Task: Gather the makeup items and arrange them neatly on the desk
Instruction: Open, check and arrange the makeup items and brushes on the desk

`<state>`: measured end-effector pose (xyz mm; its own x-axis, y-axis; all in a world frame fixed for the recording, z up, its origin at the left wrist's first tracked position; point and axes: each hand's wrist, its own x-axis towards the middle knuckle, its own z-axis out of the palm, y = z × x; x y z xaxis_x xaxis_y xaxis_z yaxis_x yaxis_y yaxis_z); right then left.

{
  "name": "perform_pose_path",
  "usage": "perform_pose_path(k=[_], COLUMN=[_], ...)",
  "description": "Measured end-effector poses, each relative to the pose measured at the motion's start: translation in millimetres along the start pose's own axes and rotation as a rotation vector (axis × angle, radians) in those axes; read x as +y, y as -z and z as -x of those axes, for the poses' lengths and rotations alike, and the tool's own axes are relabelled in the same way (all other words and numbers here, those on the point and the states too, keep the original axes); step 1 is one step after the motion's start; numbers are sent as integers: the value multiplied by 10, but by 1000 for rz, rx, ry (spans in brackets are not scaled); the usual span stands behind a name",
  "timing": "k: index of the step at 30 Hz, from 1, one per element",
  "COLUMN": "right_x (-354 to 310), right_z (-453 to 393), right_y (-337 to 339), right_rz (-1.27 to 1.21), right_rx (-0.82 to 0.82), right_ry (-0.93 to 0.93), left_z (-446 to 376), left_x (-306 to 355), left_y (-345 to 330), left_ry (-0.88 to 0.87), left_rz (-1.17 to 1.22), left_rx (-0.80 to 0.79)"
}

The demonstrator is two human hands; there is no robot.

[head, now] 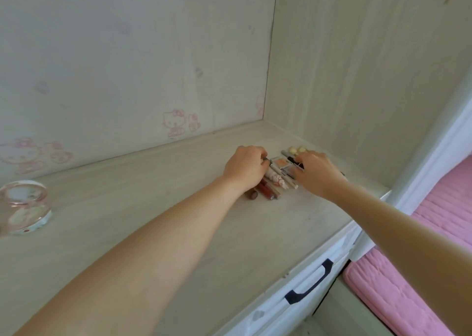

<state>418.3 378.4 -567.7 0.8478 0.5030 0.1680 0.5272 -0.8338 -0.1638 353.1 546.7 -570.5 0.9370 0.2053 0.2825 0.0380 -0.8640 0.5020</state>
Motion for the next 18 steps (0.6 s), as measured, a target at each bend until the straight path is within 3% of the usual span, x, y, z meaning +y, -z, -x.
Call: perform_pose_path(k=[5, 14, 18], right_x=[-48, -69, -77], right_z=[-215, -348, -379], right_y=[-93, -184, -242], right_rz=[42, -4, 2], right_rx=[-3, -6, -1], right_ry=[-17, -112, -145], left_z=[-409, -776, -819], left_x=[-21, 95, 79], left_y=[-167, -317, -406], left_ry=[73, 142, 176], left_rz=[-2, -170, -154], left_rx=[-54, -318, -316])
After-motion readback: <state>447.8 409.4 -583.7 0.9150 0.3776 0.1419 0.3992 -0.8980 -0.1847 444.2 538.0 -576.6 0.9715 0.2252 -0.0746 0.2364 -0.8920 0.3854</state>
